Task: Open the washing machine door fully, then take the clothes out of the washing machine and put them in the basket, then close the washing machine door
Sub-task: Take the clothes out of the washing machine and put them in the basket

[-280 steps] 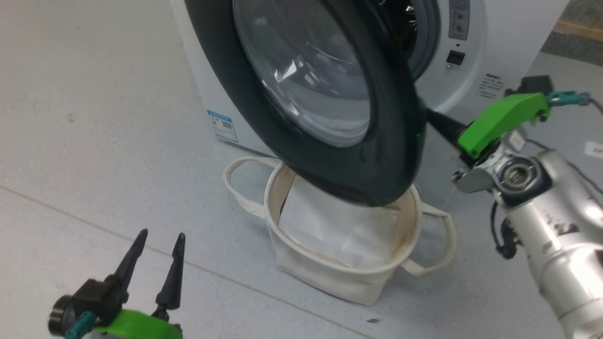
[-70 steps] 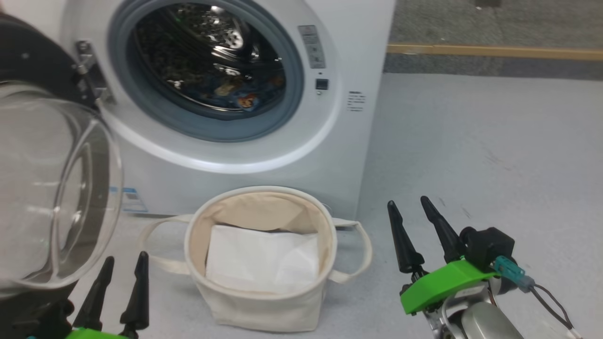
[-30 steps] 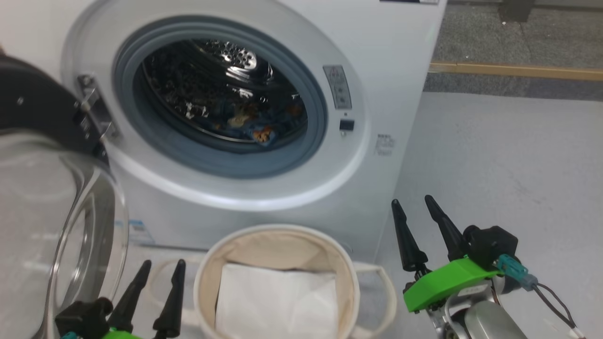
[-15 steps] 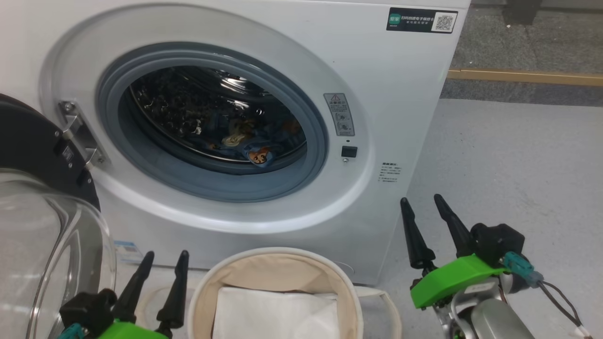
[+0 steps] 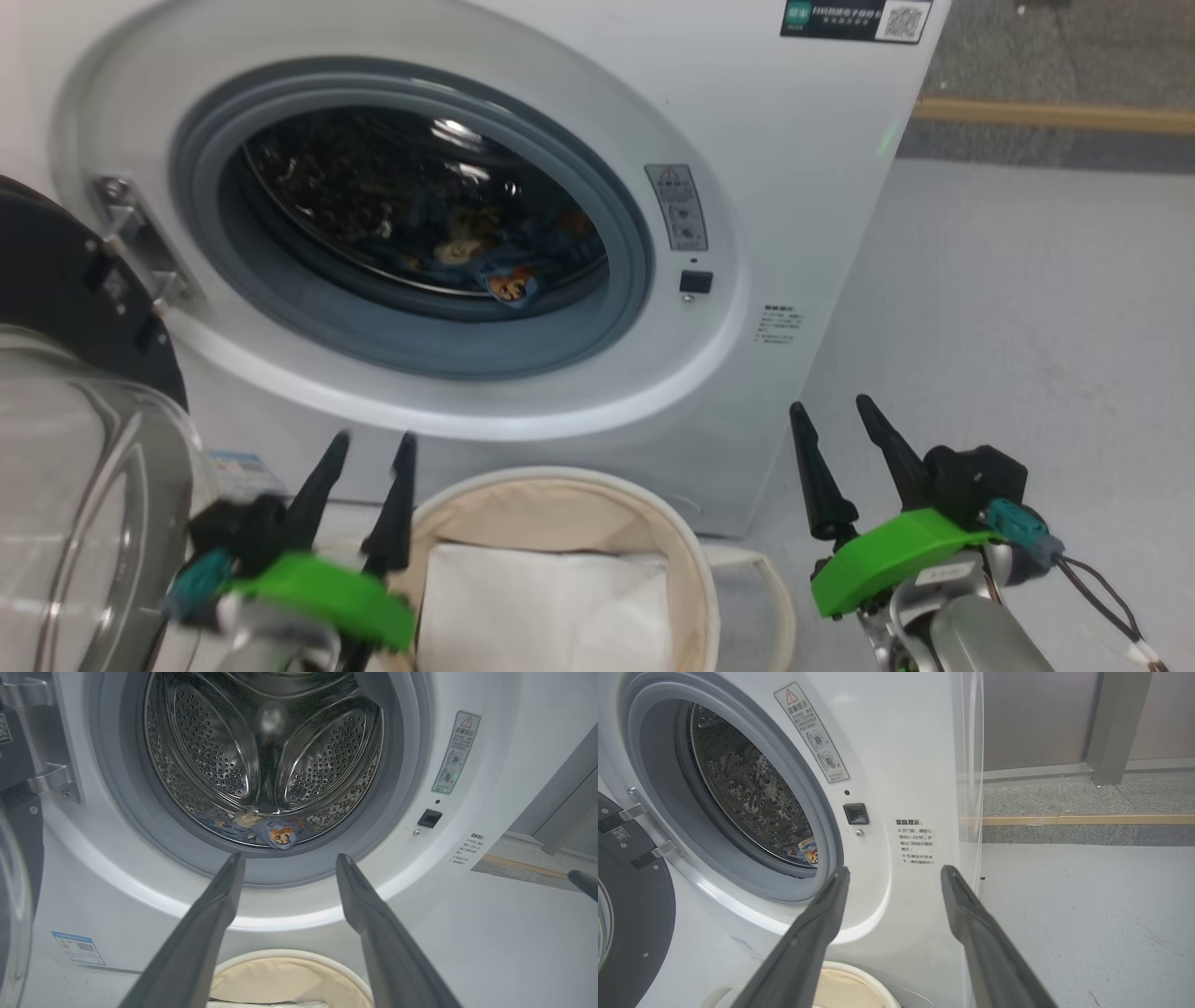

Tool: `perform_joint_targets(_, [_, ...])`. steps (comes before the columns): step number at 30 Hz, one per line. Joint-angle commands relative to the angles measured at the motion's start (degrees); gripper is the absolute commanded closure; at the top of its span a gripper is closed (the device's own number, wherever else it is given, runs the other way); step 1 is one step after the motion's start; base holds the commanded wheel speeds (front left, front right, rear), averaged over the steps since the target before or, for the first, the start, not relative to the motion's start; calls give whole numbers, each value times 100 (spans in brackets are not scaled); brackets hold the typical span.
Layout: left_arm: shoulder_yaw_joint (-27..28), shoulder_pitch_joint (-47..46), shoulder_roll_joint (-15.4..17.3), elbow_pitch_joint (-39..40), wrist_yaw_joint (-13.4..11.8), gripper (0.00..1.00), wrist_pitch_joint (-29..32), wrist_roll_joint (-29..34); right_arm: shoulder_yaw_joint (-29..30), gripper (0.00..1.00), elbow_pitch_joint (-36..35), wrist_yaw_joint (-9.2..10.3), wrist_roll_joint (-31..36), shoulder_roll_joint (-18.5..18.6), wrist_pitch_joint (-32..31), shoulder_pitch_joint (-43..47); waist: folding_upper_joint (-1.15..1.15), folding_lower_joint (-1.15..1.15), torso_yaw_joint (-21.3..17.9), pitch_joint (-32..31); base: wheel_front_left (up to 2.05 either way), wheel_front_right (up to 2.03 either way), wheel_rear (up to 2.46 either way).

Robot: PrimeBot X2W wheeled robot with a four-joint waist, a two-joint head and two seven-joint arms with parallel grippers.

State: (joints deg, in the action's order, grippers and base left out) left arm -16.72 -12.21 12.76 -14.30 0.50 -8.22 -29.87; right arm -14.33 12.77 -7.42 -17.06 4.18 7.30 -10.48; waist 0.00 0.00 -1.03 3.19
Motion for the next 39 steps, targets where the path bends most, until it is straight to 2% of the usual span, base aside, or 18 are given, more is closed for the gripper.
perform_joint_targets(1, [166,-461,24,65,57,0,-76,-12,-137,0,-161,-7,65,-24,24,-294,0,0,-40,115,0,0,0])
perform_joint_targets(9, [15,-1934,-220,-1433,442,0,-184,-106,-376,0,-253,-7,125,-73,110,-468,0,0,-311,772,0,0,0])
perform_joint_targets(21, [-15,-4007,-326,-3376,679,0,-187,-554,-435,0,-602,-7,369,-106,309,-676,0,0,-714,1711,0,0,0])
perform_joint_targets(28, [-224,-4657,-237,-3898,696,0,54,-916,-441,0,-722,-7,426,-121,366,-714,0,0,-922,1991,0,0,0])
perform_joint_targets(39, [-616,-5273,229,-4608,698,0,501,-1496,-714,0,-1135,-7,513,-129,460,-677,0,0,-1266,2292,0,0,0])
